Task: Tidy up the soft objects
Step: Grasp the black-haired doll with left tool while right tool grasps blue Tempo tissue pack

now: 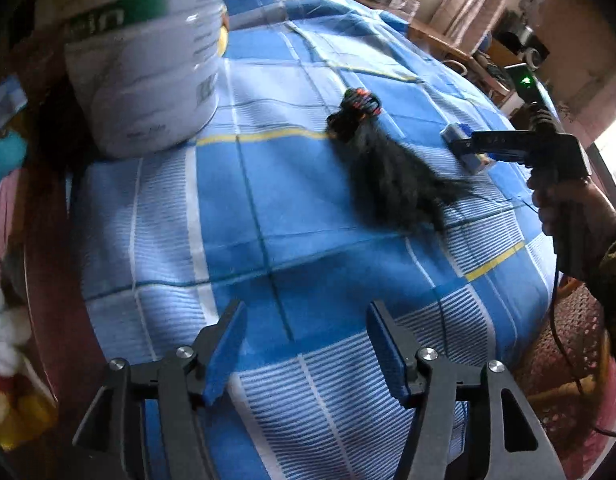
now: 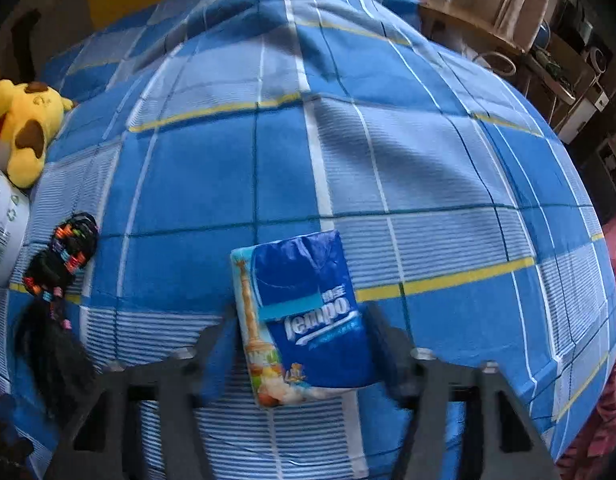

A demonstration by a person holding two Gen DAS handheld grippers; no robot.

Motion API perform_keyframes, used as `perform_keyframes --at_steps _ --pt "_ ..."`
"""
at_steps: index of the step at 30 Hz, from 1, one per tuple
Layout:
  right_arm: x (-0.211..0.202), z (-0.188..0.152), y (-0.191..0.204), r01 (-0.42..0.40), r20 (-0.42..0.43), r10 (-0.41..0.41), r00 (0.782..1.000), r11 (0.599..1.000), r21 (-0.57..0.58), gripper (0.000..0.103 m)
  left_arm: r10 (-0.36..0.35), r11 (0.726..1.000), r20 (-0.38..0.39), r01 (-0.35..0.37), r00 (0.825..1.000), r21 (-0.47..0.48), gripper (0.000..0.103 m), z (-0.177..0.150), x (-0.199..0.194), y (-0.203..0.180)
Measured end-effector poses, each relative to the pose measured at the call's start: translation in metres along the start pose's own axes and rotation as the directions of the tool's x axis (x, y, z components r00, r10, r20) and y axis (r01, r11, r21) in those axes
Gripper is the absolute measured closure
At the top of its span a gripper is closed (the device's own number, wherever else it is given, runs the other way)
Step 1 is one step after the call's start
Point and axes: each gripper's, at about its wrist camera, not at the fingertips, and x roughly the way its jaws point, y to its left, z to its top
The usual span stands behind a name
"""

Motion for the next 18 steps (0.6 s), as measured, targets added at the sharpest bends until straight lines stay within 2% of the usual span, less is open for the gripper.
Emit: perform_keyframes --at_steps 2,7,9,11,14,18 --pt "0.0 -0.001 0.0 0.003 0.003 -0.003 1.0 1.0 0.001 0.046 0.013 1.0 0.001 -0.013 1.0 0.009 0.041 -0.002 -0.001 -0.004" --pt "0.003 0.001 -0.003 -0.023 0.0 0.023 1.0 0.999 0.023 0.045 -0.03 0.999 0.033 0.031 0.999 -0.019 0.042 0.005 -0.006 -0.006" --pt "0.002 0.0 -0.002 -0.014 0.003 0.014 1.0 1.0 0.012 0.045 -0.063 0.996 0.064 0.066 0.996 -0.053 0.039 0.015 -0.008 -0.005" --pt "0.003 0.0 -0.002 -0.008 0.005 0.008 1.0 1.0 0.002 0.045 -0.06 0.996 0.099 0.066 0.993 -0.054 0.035 0.028 -0.01 -0.01" --pt "0.003 -0.001 0.0 -0.005 0.005 0.005 1.0 1.0 -0.007 0.045 -0.042 0.998 0.128 0.048 0.991 -0.039 0.02 0.048 -0.008 -0.022" --pt "0.004 -0.001 0.003 0.003 0.009 -0.003 1.0 1.0 -0.024 0.044 -0.085 0.995 0.105 0.089 0.991 -0.033 0.02 0.076 0.005 -0.038"
